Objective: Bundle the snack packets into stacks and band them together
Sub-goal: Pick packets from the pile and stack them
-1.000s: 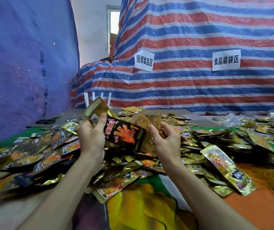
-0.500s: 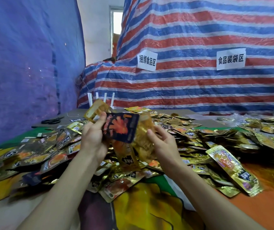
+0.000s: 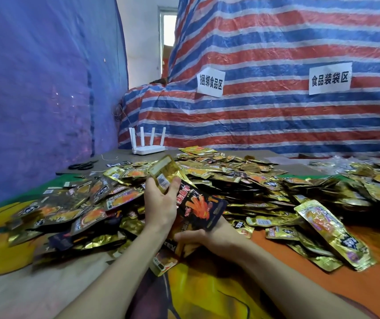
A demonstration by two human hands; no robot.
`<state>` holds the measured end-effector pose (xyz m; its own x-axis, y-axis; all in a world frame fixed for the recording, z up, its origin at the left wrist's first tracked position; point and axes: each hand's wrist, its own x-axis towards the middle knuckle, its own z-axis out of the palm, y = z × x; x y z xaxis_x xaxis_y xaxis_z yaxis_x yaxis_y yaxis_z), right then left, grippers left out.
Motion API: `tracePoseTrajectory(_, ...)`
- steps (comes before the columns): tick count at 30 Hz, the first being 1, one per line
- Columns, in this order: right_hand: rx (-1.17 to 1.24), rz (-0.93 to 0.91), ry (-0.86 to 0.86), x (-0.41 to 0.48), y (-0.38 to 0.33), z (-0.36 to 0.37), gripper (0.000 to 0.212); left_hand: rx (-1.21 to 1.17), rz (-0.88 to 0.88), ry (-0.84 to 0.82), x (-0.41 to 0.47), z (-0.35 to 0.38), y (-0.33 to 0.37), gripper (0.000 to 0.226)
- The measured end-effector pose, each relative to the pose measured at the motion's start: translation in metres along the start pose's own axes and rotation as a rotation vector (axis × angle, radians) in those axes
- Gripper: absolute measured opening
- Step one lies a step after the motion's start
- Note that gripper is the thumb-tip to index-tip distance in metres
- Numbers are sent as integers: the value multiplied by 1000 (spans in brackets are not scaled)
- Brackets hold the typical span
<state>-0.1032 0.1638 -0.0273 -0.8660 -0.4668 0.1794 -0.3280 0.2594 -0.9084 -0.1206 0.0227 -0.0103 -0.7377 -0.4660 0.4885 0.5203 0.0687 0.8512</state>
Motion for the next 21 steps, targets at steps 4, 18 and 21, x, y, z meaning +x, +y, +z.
tracePoseTrajectory(4,196,-122,170,5,-5,3,34,-53,74,77,6,-2,11,24)
tracePoseTrajectory(18,478,-84,122,12,-7,-4,29,62,129,-55,-5,7,-3,7)
tracePoseTrajectory(21,253,-233,128,8,-7,0,35,-64,-117,-8,-6,12,-1,32)
